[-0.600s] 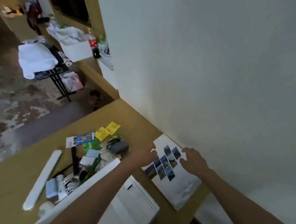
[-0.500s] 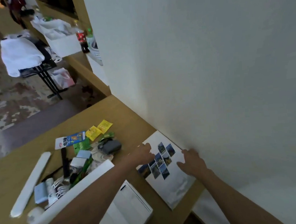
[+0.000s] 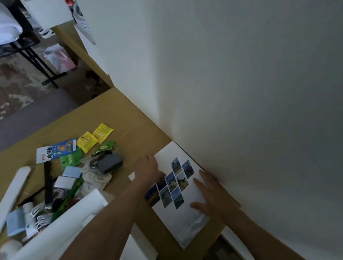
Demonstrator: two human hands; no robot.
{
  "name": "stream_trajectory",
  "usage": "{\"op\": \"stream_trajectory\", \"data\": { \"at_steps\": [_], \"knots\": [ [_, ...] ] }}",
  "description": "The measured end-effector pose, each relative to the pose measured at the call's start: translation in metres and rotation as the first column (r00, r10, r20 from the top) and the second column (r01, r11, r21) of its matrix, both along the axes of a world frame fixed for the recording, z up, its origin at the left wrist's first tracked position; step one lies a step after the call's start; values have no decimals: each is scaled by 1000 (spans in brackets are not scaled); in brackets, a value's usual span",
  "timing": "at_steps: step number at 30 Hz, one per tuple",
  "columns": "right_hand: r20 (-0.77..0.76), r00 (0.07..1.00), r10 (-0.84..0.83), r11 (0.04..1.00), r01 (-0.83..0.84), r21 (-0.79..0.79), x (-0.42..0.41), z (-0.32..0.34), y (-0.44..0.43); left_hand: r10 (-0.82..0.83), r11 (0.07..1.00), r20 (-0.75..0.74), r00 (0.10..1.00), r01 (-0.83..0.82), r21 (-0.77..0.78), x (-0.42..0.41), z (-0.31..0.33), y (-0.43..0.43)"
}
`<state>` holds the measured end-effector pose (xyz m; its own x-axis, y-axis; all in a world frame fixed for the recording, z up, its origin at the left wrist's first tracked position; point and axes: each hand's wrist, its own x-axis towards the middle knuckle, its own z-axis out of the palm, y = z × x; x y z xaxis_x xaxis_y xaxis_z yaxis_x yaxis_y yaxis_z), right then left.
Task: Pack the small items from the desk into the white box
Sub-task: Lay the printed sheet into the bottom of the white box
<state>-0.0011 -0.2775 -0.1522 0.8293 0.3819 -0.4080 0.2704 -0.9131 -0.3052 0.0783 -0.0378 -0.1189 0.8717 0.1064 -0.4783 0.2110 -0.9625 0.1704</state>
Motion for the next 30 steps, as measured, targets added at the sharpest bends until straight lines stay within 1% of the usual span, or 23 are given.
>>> {"op": "stream_trajectory", "data": {
  "at_steps": [5, 8, 10, 13, 16, 18, 21, 22, 24, 27, 30],
  "knots": [
    [1, 997, -82, 994, 81, 71, 1, -4, 4, 134, 987, -47, 990, -137, -83, 12, 4, 9],
    [47, 989, -141, 982, 134, 133, 3, -5, 11, 243, 936, -63, 968, -251, -247, 15, 11, 19],
    [75, 978, -196, 969, 181, 170, 4, -2, 19, 258, 911, -55, 965, -262, -319, 17, 20, 25],
    [102, 947, -306, 936, 279, 214, 6, 4, 33, 208, 908, -82, 975, -223, -354, 13, 31, 36],
    [79, 919, -385, 904, 359, 232, 13, 15, 43, 231, 877, -135, 963, -267, -400, 1, 43, 35],
    [52, 888, -457, 854, 422, 305, 16, 21, 47, 264, 840, -137, 955, -297, -453, -8, 51, 30],
    [18, 772, -636, 672, 542, 504, 21, 36, 57, 318, 754, -48, 947, -283, -593, -24, 68, 29],
    [27, 752, -659, 644, 545, 537, 22, 41, 63, 340, 716, -16, 940, -270, -643, -30, 76, 31],
    [51, 743, -667, 627, 523, 578, 23, 53, 75, 390, 634, 29, 921, -245, -733, -44, 92, 38],
    [61, 743, -666, 569, 453, 686, 23, 81, 90, 445, 506, 74, 893, -182, -843, -64, 122, 49],
    [134, 771, -622, 570, 329, 753, 21, 117, 100, 487, 381, 128, 864, -78, -921, -83, 157, 56]
  ]
}}
